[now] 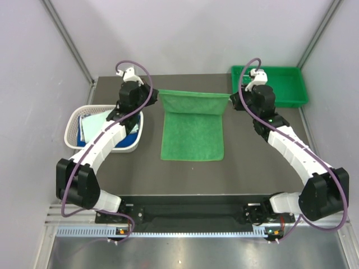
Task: Fold and stack the towels
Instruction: Fold the towel
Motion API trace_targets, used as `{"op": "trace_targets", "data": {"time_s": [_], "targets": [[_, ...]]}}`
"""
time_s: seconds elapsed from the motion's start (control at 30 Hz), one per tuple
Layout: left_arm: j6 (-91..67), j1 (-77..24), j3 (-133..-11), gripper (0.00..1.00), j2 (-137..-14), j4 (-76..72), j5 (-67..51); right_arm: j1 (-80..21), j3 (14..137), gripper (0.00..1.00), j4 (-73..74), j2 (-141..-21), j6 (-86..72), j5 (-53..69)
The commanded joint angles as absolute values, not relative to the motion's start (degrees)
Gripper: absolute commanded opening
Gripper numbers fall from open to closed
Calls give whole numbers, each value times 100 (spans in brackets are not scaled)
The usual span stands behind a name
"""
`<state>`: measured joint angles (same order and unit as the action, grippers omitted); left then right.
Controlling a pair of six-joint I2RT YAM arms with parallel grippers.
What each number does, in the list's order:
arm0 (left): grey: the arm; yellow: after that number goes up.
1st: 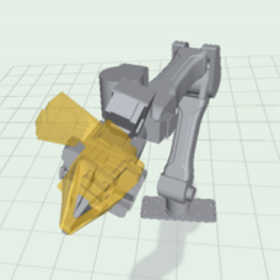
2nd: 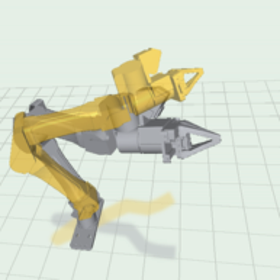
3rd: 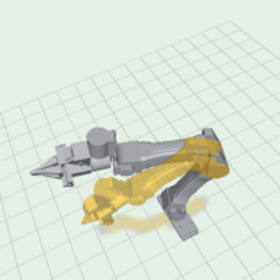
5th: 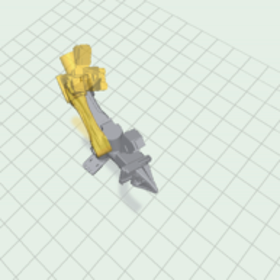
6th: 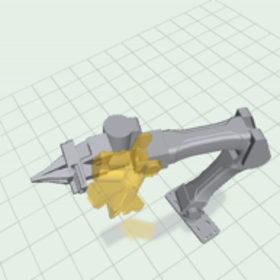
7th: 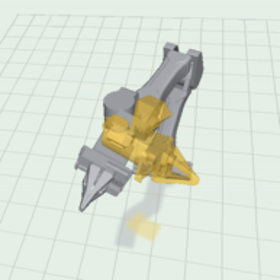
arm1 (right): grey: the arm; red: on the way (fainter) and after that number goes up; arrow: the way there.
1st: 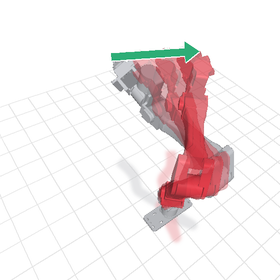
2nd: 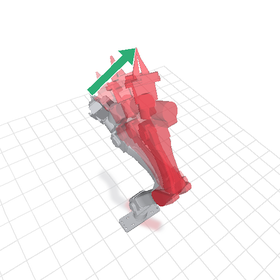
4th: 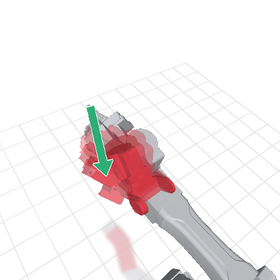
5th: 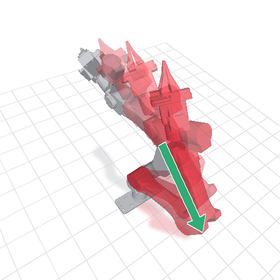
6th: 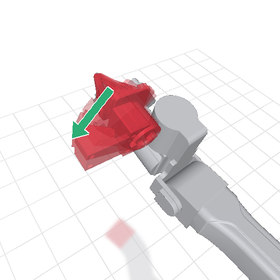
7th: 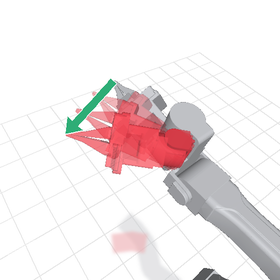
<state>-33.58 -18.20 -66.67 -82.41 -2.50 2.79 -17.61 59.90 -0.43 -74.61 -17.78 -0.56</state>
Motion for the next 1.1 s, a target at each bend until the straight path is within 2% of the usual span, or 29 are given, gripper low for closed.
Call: {"op": "trace_targets", "data": {"time_s": [0.0, 1.07], "targets": [[-3358, -1749, -6531, 0, -7893, -449, 536, -1793, 5845, 0, -149, -7146, -1784, -369], [-3814, -1969, -4536, 0, -6979, -659, 334, -1951, 3991, 0, -431, -6188, -2100, -308]]}}
